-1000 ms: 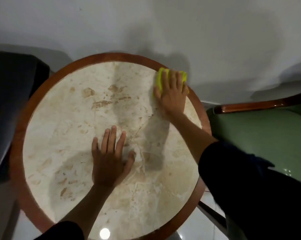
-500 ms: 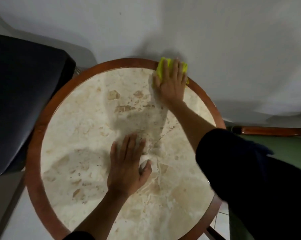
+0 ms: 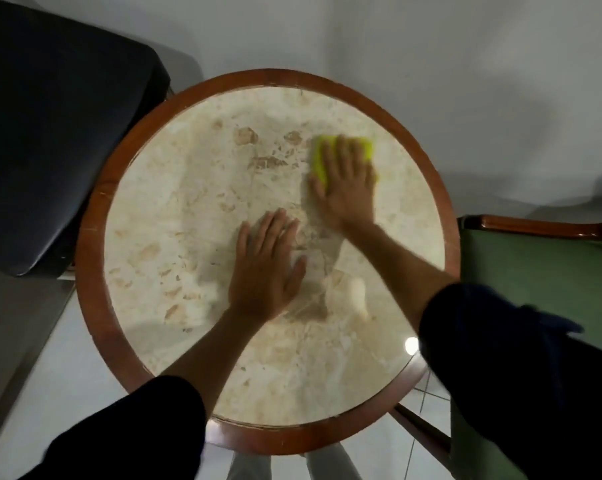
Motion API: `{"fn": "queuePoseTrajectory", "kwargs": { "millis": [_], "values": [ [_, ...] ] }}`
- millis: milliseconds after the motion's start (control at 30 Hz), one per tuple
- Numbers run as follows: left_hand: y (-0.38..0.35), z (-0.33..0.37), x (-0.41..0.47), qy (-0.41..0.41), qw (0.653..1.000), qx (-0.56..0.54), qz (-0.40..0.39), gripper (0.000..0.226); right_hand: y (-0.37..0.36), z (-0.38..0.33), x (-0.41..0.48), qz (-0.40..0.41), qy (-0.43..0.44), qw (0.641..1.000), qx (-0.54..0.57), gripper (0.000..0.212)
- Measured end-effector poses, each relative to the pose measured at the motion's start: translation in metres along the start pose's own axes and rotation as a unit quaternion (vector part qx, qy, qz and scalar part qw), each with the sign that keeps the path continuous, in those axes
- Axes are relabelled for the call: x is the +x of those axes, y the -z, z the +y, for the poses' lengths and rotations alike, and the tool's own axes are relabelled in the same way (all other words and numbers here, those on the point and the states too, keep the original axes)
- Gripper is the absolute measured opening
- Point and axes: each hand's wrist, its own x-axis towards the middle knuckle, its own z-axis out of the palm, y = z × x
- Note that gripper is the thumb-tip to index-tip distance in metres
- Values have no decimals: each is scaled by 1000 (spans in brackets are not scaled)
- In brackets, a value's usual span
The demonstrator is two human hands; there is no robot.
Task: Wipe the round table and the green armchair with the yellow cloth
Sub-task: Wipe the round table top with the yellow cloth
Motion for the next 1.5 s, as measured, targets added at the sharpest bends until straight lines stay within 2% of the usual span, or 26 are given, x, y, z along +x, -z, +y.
{"fn": "queuePoseTrajectory", "kwargs": {
  "millis": [100,167,267,333,467,533,600,700,733,767,833,867,900,933,967,1067,1133,1167,1233,1300,1400,1433,1467,1500],
  "values": [
    [16,-19,-26,10,999,-27,31,55,-6,3,-53,-18,115,993,-24,62],
    [29,-45,-58,7,1000,-7,2,59,-1,29,-80,-20,70,997,-22,62],
    [46,-89,-99,43,998,23,-26,60,0,21,-114,12,-89,996,10,64],
    [51,-112,-118,77,993,81,-28,62,-12,-17,-139,10,-75,997,11,65],
    [49,-134,-139,103,986,126,-35,68,-40,-64,-233,29,67,997,0,61],
    [45,-137,-141,100,986,129,-28,67,-53,-76,-285,17,172,985,13,60],
    [43,-138,-140,101,987,122,-19,67,-60,-80,-308,-8,294,956,6,58],
    [43,-137,-141,102,989,106,-5,67,-50,-61,-258,-46,436,898,-34,56],
    [43,-136,-142,96,991,97,4,66,-45,-53,-230,-40,435,898,-60,56],
    [44,-136,-142,92,992,84,14,66,-39,-48,-198,-25,394,915,-79,58],
    [46,-138,-142,88,994,60,29,65,-28,-48,-150,10,236,970,-65,59],
    [47,-137,-142,85,995,51,27,65,-27,-57,-144,19,169,984,-49,59],
    [47,-135,-143,83,995,42,24,65,-32,-65,-151,24,153,987,-44,60],
    [48,-135,-143,86,995,34,22,64,-41,-75,-168,11,187,981,-53,60],
    [49,-135,-144,102,994,28,25,64,-50,-84,-190,-13,264,962,-65,61],
    [48,-130,-146,204,978,28,44,66,-55,-78,-222,-71,474,876,-62,60],
    [48,-131,-148,244,968,41,32,70,-51,-83,-182,-58,525,845,-80,60],
    [47,-131,-147,248,967,44,19,71,-51,-89,-157,-41,518,850,-92,59],
    [44,-126,-146,242,969,39,-10,73,-43,-99,-111,-31,439,893,-93,59],
    [46,-140,-146,265,964,22,6,74,-37,-125,-53,-41,363,927,-82,59],
    [40,-131,-148,247,969,24,6,74,-35,-146,-13,-17,179,983,-29,59],
    [38,-133,-149,250,968,26,8,74,-40,-168,-11,-13,153,988,-26,60],
    [37,-138,-150,257,966,24,9,74,-48,-193,-15,-21,175,984,-24,60],
    [37,-140,-150,262,965,19,9,74,-55,-215,-23,-31,237,971,-30,59]
  ]
}}
